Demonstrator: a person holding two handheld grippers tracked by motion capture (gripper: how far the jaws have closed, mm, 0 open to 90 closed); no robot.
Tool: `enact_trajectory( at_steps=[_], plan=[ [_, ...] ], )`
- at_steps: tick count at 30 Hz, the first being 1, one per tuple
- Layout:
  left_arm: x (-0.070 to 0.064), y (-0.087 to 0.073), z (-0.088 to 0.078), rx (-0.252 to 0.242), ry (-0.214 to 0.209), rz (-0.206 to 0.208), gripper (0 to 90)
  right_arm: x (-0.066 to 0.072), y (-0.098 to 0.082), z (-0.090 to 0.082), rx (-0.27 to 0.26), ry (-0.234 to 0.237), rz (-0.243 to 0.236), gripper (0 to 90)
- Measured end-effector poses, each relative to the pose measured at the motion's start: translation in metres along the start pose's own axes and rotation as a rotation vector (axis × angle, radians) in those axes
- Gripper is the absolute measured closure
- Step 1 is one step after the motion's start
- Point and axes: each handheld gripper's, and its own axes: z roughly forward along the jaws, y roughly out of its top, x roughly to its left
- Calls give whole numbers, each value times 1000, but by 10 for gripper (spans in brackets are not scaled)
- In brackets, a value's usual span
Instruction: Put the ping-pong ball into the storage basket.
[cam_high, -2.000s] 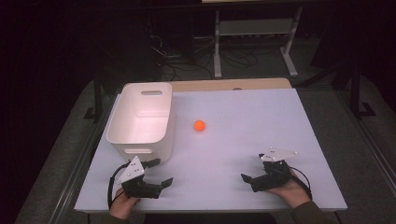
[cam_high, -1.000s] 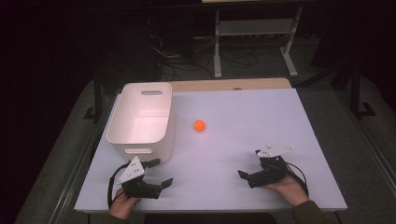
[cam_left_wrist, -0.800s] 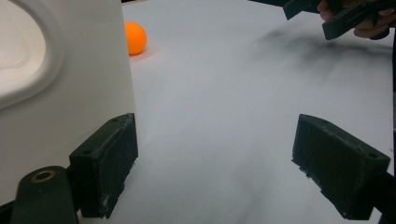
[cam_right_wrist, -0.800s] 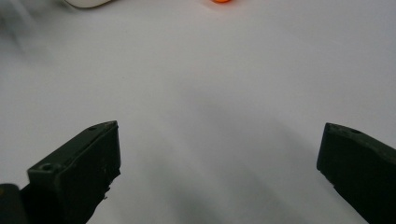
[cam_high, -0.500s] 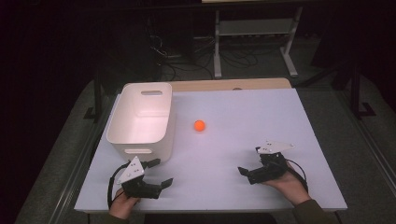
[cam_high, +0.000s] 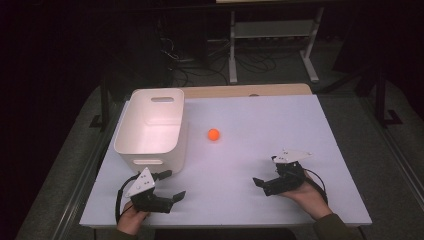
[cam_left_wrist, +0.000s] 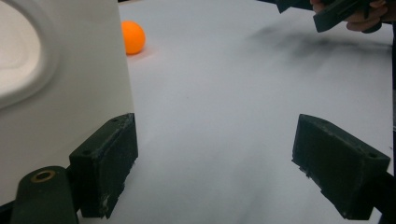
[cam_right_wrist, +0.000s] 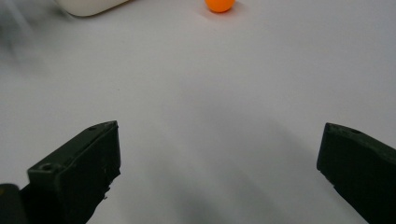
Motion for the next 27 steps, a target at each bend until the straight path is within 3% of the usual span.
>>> enact_trajectory(
  at_steps=[11,27],
  plan=[
    [3,1,1,8,-33,-12,141,0,4,7,6,8,-7,0],
    [6,2,1,-20,-31,-12,141,2,9,16,12,23,-9,0]
  ],
)
